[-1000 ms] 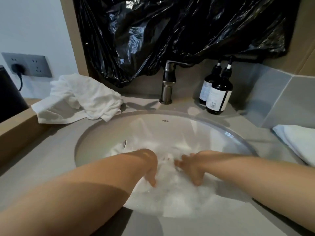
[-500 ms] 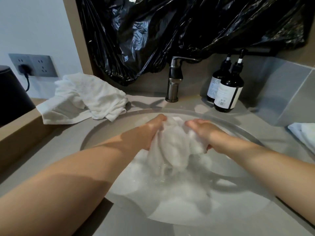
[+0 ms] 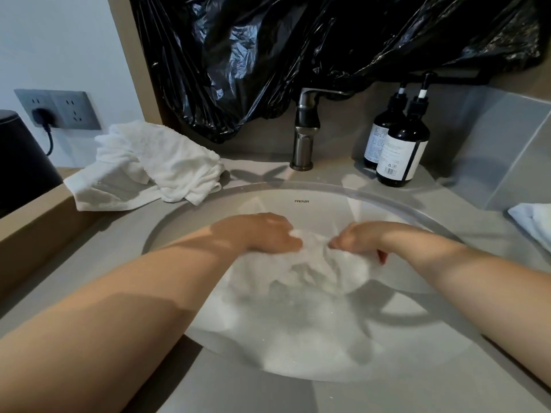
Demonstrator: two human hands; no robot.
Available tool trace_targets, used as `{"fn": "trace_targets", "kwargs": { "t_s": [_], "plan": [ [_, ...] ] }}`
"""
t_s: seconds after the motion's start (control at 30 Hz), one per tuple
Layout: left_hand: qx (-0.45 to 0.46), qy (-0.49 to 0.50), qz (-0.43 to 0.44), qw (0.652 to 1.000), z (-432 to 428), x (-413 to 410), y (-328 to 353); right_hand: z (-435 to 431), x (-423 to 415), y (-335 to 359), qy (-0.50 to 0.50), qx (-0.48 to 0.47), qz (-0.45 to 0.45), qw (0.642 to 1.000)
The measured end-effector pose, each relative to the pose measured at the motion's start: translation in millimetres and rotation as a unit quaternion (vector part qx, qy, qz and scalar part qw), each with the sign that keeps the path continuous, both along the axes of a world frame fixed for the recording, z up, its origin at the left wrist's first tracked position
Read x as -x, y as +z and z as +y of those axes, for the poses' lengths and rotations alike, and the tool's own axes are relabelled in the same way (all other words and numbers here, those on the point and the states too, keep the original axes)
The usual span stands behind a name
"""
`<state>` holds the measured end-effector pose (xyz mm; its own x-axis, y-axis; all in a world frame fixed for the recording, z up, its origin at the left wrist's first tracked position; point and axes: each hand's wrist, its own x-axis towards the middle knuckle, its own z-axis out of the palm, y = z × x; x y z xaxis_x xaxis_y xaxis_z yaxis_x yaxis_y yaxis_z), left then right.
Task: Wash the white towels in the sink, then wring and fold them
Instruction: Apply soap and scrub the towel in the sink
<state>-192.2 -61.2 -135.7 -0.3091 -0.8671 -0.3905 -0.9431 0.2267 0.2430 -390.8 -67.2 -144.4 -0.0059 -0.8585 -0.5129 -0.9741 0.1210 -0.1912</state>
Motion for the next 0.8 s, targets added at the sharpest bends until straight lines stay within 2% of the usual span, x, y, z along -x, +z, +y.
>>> {"fn": "trace_targets", "kwargs": {
  "t_s": [0.07, 0.1, 0.17, 0.2, 0.27, 0.3, 0.4, 0.47, 0.5, 0.57, 0.63, 0.67, 0.73, 0.77, 0.8],
  "plan": [
    [0.011, -0.043, -0.072, 0.996, 3.7, 1.2, -6.2, 2.1, 5.4, -3.7, 0.033, -0.081, 0.050, 0.995],
    [0.025, -0.066, -0.085, 0.994, 7.1, 3.7, -8.6, 4.1, 6.1, -4.8, 0.066, -0.091, 0.076, 0.991],
    [0.046, -0.095, -0.091, 0.990, 9.1, 10.4, -18.4, 8.5, 4.0, -10.1, 0.131, -0.056, 0.133, 0.981],
    [0.024, -0.095, -0.101, 0.990, 9.6, 13.1, -23.6, 11.6, 2.0, -13.7, 0.150, -0.038, 0.146, 0.977],
    [-0.043, -0.096, -0.175, 0.979, 11.4, 17.0, -38.5, 20.8, -4.5, -21.6, 0.205, -0.031, 0.163, 0.965],
    [-0.057, -0.105, -0.225, 0.967, 12.4, 17.3, -46.9, 27.5, -9.1, -27.1, 0.253, -0.034, 0.195, 0.947],
    [-0.041, -0.132, -0.321, 0.937, 14.8, 17.7, -65.3, 44.6, -25.1, -47.3, 0.392, -0.023, 0.345, 0.853],
    [-0.027, -0.151, -0.344, 0.926, 14.5, 19.7, -68.4, 45.5, -29.8, -49.6, 0.411, -0.004, 0.350, 0.842],
    [-0.019, -0.158, -0.329, 0.931, 14.4, 20.0, -66.1, 42.5, -28.8, -47.6, 0.414, 0.005, 0.322, 0.851],
    [-0.004, -0.134, -0.229, 0.964, 4.8, 12.5, -63.3, 29.0, -18.4, -42.1, 0.366, 0.018, 0.210, 0.906],
    [-0.040, -0.017, -0.070, 0.997, -2.1, 1.9, -54.9, 17.8, -3.8, -29.2, 0.222, -0.004, 0.056, 0.973],
    [-0.072, 0.043, 0.002, 0.996, -4.3, -3.5, -48.0, 14.5, 1.1, -20.5, 0.139, -0.015, -0.026, 0.990],
    [-0.124, 0.119, 0.134, 0.976, -6.1, -12.4, -33.0, 8.8, 8.0, -6.6, 0.008, 0.010, -0.170, 0.985],
    [-0.146, 0.155, 0.206, 0.955, -6.5, -16.6, -27.1, 7.7, 8.1, 0.3, -0.037, 0.038, -0.228, 0.972],
    [-0.165, 0.203, 0.294, 0.919, -6.4, -17.8, -21.8, 9.1, 4.6, 8.2, -0.076, 0.068, -0.282, 0.954]
  ]
}}
